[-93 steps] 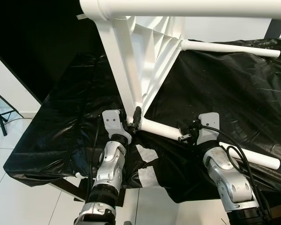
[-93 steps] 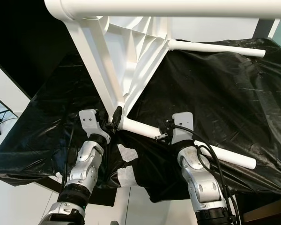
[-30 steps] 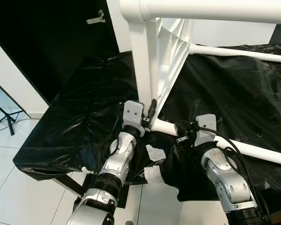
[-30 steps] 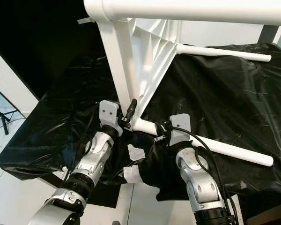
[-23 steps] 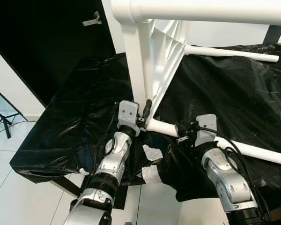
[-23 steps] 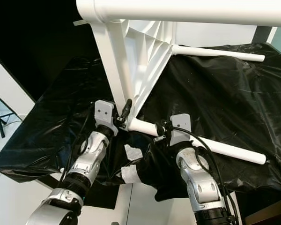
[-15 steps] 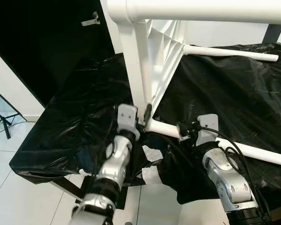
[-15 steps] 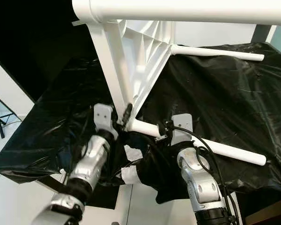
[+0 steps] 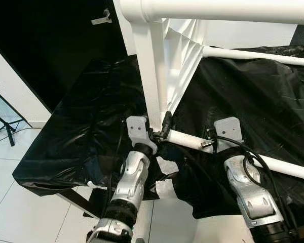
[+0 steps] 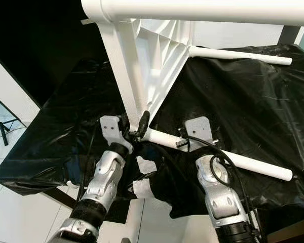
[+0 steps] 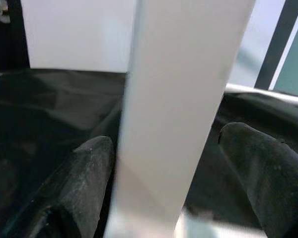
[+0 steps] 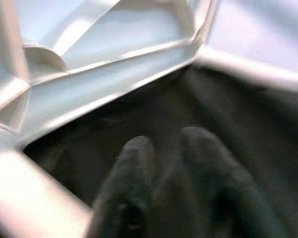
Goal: Building children table
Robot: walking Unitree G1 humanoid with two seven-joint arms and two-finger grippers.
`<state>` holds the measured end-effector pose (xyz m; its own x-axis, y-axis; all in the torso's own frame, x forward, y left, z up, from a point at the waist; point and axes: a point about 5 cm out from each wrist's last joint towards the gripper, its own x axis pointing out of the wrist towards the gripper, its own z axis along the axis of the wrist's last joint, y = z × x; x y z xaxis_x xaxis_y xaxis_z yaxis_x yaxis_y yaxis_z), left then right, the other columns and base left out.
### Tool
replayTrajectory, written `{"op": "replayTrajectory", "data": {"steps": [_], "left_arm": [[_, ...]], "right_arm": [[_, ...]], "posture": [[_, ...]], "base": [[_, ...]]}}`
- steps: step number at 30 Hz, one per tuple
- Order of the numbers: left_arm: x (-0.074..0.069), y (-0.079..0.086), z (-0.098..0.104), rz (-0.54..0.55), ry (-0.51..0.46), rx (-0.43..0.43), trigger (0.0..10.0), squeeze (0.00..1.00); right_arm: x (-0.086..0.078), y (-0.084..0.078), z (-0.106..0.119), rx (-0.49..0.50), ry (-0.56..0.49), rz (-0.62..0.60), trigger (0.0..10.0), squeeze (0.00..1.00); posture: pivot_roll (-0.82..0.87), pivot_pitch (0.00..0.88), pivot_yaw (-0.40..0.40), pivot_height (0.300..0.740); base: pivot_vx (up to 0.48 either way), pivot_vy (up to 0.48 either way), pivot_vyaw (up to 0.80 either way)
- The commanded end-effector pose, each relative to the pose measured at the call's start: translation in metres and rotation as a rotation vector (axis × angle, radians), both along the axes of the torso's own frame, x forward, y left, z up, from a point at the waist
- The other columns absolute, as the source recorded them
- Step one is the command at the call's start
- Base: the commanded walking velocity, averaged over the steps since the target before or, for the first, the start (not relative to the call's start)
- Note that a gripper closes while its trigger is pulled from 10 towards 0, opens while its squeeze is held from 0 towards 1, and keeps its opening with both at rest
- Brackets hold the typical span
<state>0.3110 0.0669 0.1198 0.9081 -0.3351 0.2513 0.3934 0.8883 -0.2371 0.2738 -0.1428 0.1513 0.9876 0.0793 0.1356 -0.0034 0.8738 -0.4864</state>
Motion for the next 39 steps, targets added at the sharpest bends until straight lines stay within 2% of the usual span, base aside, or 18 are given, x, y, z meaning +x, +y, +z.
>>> {"op": "replayTrajectory", "data": {"steps": [1, 2, 4, 6, 7, 10, 13, 15, 17, 20, 22, 23, 26, 28, 29, 36, 38, 39], "left_arm": [[-0.005, 0.011, -0.011, -0.039, 0.009, 0.044, 10.0, 0.00], [-0.005, 0.011, -0.011, -0.039, 0.009, 0.044, 10.0, 0.00], [-0.010, 0.020, -0.021, -0.041, 0.027, 0.088, 10.0, 0.00], [-0.011, 0.021, -0.022, -0.045, 0.028, 0.097, 10.0, 0.00], [-0.011, 0.021, -0.023, -0.051, 0.028, 0.106, 10.0, 0.00], [-0.011, 0.018, -0.019, -0.093, 0.012, 0.115, 10.0, 0.00], [-0.023, 0.000, -0.019, -0.372, 0.017, 0.127, 10.0, 0.00], [-0.026, -0.003, -0.019, -0.416, 0.019, 0.129, 10.0, 0.00], [-0.036, -0.008, -0.023, -0.576, 0.016, 0.179, 10.0, 0.00], [-0.036, -0.008, -0.023, -0.576, 0.016, 0.179, 10.0, 0.00], [-0.041, -0.010, -0.023, -0.681, 0.018, 0.204, 10.0, 0.00], [-0.041, -0.010, -0.023, -0.681, 0.018, 0.204, 10.0, 0.00], [-0.046, -0.014, -0.017, -0.787, 0.035, 0.158, 10.0, 0.00], [-0.046, -0.014, -0.017, -0.787, 0.035, 0.158, 10.0, 0.00], [-0.050, -0.015, -0.015, -0.837, 0.050, 0.127, 10.0, 0.00], [-0.053, -0.024, -0.007, -0.851, 0.034, 0.077, 10.0, 0.00], [-0.042, -0.041, 0.001, -0.801, 0.003, 0.017, 10.0, 0.00], [-0.042, -0.041, 0.001, -0.801, 0.003, 0.017, 10.0, 0.00]], "right_arm": [[-0.004, 0.004, 0.005, -0.109, -0.068, -0.015, 10.0, 1.00], [-0.004, 0.004, 0.005, -0.109, -0.068, -0.015, 10.0, 1.00], [-0.007, -0.006, 0.004, -0.238, -0.124, -0.070, 10.0, 1.00], [-0.008, -0.009, 0.003, -0.272, -0.137, -0.085, 10.0, 1.00], [-0.008, -0.012, 0.000, -0.287, -0.133, -0.092, 10.0, 0.00], [-0.011, -0.016, -0.009, -0.285, -0.097, -0.101, 10.0, 0.00], [-0.017, -0.024, -0.023, -0.223, -0.010, -0.128, 10.0, 0.00], [-0.018, -0.025, -0.025, -0.216, 0.001, -0.132, 10.0, 0.00], [-0.019, -0.026, -0.027, -0.201, 0.013, -0.149, 10.0, 0.00], [-0.019, -0.026, -0.027, -0.201, 0.013, -0.149, 10.0, 0.00], [-0.017, -0.027, -0.025, -0.190, 0.010, -0.169, 10.0, 0.00], [-0.017, -0.027, -0.025, -0.190, 0.010, -0.169, 10.0, 0.00], [-0.015, -0.028, -0.024, -0.183, 0.006, -0.186, 10.0, 0.00], [-0.015, -0.028, -0.024, -0.183, 0.006, -0.186, 10.0, 0.00], [-0.016, -0.028, -0.025, -0.182, 0.009, -0.190, 10.0, 0.00], [-0.017, -0.029, -0.029, -0.174, 0.027, -0.189, 10.0, 0.00], [-0.015, -0.031, -0.025, -0.152, 0.019, -0.197, 10.0, 0.00], [-0.015, -0.031, -0.025, -0.152, 0.019, -0.197, 10.0, 0.00]], "posture": [[0.07, 0.000, 0.128, 0.740], [0.07, 0.000, 0.128, 0.740], [0.07, 0.000, 0.124, 0.740], [0.07, 0.000, 0.124, 0.740], [0.07, 0.000, 0.122, 0.740], [0.08, 0.000, 0.119, 0.740], [0.07, 0.000, 0.119, 0.740], [0.07, 0.000, 0.119, 0.740], [0.06, 0.000, 0.125, 0.740], [0.06, 0.000, 0.125, 0.740], [0.05, 0.000, 0.130, 0.740], [0.05, 0.000, 0.130, 0.740], [0.04, 0.000, 0.132, 0.740], [0.04, 0.000, 0.132, 0.740], [0.04, 0.000, 0.132, 0.740], [0.05, 0.000, 0.129, 0.740], [0.05, 0.000, 0.130, 0.740], [0.05, 0.000, 0.130, 0.740]], "base": [[0.000, 0.000, 0.00], [0.000, 0.000, 0.00], [0.000, 0.000, 0.00], [0.000, 0.000, 0.00], [0.000, 0.000, 0.00], [0.000, 0.000, 0.00], [0.000, 0.000, 0.00], [0.000, 0.000, 0.00], [0.000, 0.000, 0.00], [0.000, 0.000, 0.00], [0.000, 0.000, 0.00], [0.000, 0.000, 0.00], [0.000, 0.000, 0.00], [0.000, 0.000, 0.00], [0.000, 0.000, 0.00], [0.000, 0.000, 0.00], [0.000, 0.000, 0.00], [0.000, 0.000, 0.00]]}}
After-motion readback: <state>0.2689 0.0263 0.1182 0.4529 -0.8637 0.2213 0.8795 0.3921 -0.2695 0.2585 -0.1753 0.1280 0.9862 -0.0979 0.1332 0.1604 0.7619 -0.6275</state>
